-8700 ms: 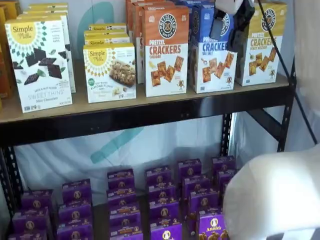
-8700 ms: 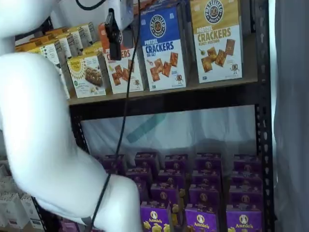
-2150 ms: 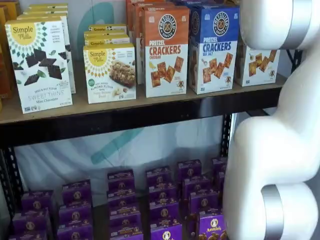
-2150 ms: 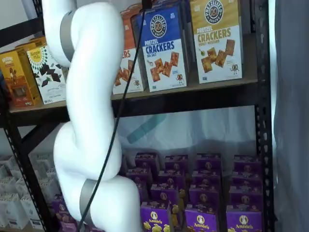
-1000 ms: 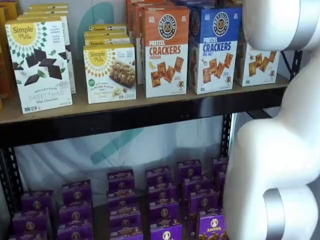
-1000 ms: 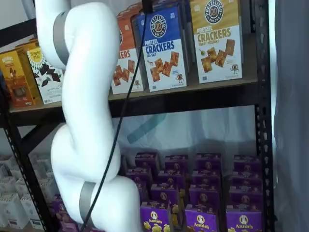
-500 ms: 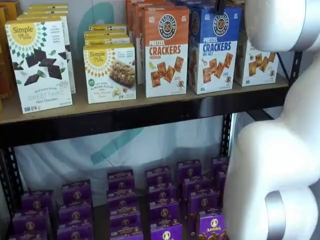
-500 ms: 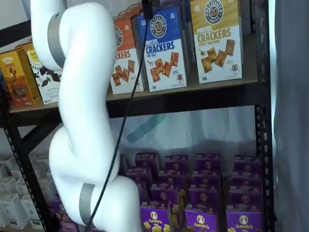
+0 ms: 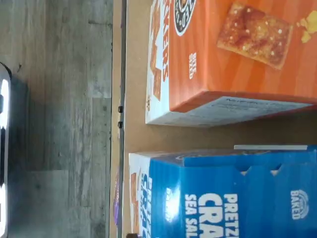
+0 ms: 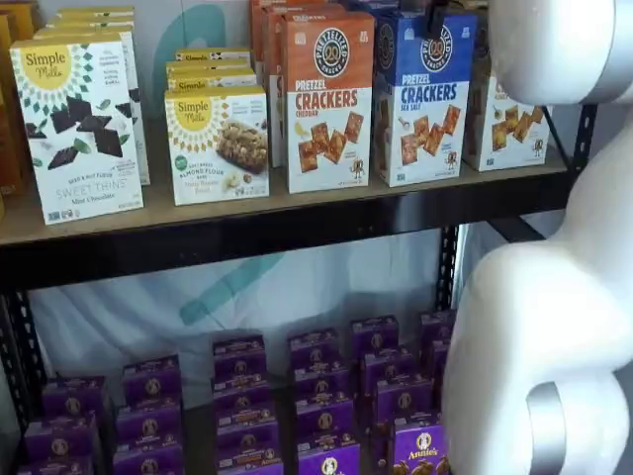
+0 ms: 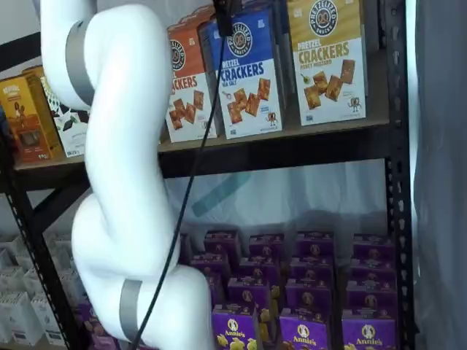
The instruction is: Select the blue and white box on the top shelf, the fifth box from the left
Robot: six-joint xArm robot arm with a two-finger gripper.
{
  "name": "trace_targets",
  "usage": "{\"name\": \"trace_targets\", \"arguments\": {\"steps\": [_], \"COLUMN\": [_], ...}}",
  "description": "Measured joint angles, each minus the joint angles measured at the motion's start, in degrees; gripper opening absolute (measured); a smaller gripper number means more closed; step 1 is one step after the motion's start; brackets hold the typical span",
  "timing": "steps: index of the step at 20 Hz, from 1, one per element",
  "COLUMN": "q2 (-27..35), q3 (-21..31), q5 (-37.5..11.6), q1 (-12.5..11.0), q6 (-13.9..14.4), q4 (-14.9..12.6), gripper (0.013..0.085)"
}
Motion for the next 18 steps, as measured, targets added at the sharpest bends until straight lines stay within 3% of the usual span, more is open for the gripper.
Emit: {"name": "trace_targets", "arguments": {"steps": [4, 7, 18], "q2": [-0.41, 0.15, 1.78], "q3": [1.06, -0.04, -3.1], "q5": [-0.95, -0.32, 1.02], "q1": [-0.11, -0.65, -0.85], "q6": [-0.03, -0.02, 0.09], "q4": [0.35, 1.55, 1.99], "gripper": [0.085, 0.085, 0.085]}}
